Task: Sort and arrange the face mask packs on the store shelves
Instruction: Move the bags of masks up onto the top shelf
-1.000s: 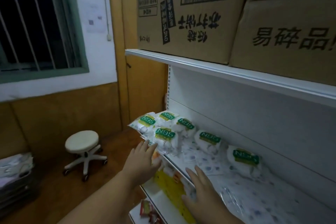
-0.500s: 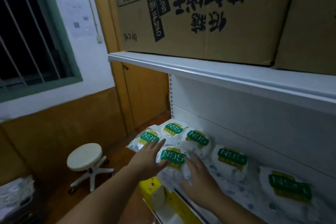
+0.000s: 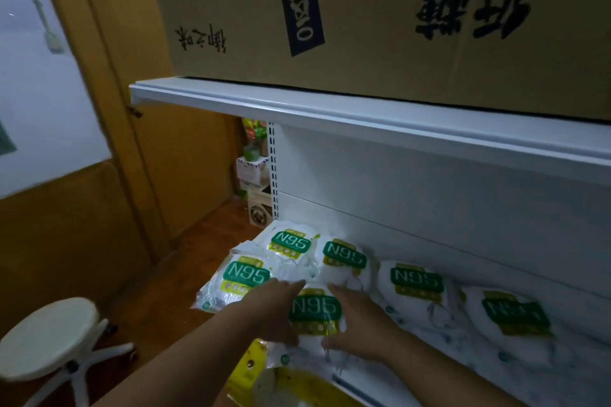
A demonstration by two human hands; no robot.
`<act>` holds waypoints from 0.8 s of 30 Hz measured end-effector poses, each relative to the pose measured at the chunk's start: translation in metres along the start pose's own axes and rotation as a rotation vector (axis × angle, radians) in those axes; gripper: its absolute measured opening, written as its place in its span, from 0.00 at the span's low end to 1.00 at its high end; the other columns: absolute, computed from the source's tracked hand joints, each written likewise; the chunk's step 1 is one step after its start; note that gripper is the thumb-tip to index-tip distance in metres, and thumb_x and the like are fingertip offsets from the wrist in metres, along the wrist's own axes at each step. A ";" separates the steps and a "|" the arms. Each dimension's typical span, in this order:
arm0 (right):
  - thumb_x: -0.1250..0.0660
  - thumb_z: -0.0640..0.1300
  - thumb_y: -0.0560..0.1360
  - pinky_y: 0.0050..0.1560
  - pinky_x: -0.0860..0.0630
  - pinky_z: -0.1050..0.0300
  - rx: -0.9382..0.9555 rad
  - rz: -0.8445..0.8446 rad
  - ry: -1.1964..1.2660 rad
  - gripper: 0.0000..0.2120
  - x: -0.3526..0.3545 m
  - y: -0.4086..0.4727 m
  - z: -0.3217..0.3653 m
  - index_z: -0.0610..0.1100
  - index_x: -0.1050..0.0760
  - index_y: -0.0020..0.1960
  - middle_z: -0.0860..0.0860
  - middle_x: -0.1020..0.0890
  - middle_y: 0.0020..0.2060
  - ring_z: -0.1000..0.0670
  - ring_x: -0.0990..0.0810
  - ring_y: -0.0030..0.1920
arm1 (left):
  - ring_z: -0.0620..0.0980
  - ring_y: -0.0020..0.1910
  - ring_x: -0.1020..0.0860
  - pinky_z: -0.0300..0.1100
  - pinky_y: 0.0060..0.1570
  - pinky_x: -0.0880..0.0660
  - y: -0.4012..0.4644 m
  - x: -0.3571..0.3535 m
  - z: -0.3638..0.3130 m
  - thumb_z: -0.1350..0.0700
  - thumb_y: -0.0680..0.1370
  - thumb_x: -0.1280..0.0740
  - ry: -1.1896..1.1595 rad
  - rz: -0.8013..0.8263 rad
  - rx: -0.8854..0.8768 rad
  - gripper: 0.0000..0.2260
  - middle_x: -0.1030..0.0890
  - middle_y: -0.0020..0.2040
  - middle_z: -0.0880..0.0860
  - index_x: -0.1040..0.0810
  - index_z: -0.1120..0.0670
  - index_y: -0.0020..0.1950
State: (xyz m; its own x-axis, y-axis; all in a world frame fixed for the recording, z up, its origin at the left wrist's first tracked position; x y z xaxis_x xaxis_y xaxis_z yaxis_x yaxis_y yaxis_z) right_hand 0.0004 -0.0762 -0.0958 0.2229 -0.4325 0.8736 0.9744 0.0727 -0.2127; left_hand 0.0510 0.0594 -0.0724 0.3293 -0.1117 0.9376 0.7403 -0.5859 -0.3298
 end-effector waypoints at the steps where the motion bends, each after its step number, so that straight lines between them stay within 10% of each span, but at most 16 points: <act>1: 0.28 0.63 0.67 0.73 0.44 0.55 -0.011 -0.012 -0.010 0.51 0.000 0.000 0.001 0.51 0.54 0.78 0.53 0.45 0.77 0.50 0.46 0.75 | 0.55 0.71 0.35 0.50 0.69 0.35 0.003 0.000 -0.001 0.43 0.66 0.24 0.036 -0.016 -0.006 0.49 0.34 0.73 0.54 0.49 0.51 0.79; 12: 0.25 0.51 0.67 0.69 0.48 0.65 0.022 -0.225 0.093 0.45 0.010 -0.015 0.014 0.54 0.46 0.76 0.55 0.45 0.72 0.53 0.48 0.74 | 0.50 0.61 0.32 0.44 0.59 0.33 0.004 -0.001 0.006 0.39 0.62 0.24 0.012 -0.240 -0.077 0.37 0.29 0.63 0.48 0.34 0.48 0.65; 17: 0.25 0.48 0.67 0.57 0.51 0.82 0.041 -0.421 0.183 0.37 0.020 -0.030 0.018 0.53 0.38 0.72 0.58 0.40 0.64 0.56 0.41 0.70 | 0.49 0.66 0.32 0.43 0.62 0.30 -0.015 0.027 0.018 0.48 0.64 0.21 -0.469 -0.431 -0.105 0.38 0.32 0.68 0.46 0.33 0.48 0.71; 24: 0.20 0.43 0.62 0.64 0.30 0.60 0.123 -0.759 0.399 0.35 0.073 -0.073 0.030 0.58 0.33 0.62 0.64 0.36 0.60 0.57 0.32 0.63 | 0.54 0.54 0.18 0.46 0.44 0.19 -0.030 0.043 0.014 0.65 0.72 0.27 -1.401 -0.264 -0.163 0.35 0.24 0.63 0.53 0.35 0.36 0.69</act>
State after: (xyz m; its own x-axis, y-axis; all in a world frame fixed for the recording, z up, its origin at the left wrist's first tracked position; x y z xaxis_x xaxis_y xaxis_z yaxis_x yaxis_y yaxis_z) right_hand -0.0542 -0.0857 -0.0035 -0.4929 -0.6849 0.5367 0.8572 -0.2763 0.4347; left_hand 0.0512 0.0839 -0.0235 0.5623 0.8250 0.0571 0.8268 -0.5593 -0.0605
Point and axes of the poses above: each hand's wrist, its own y-axis towards the middle knuckle, its own x-axis out of the back of the hand, z = x × y, the point moved 8 cm from there along y, towards the middle knuckle
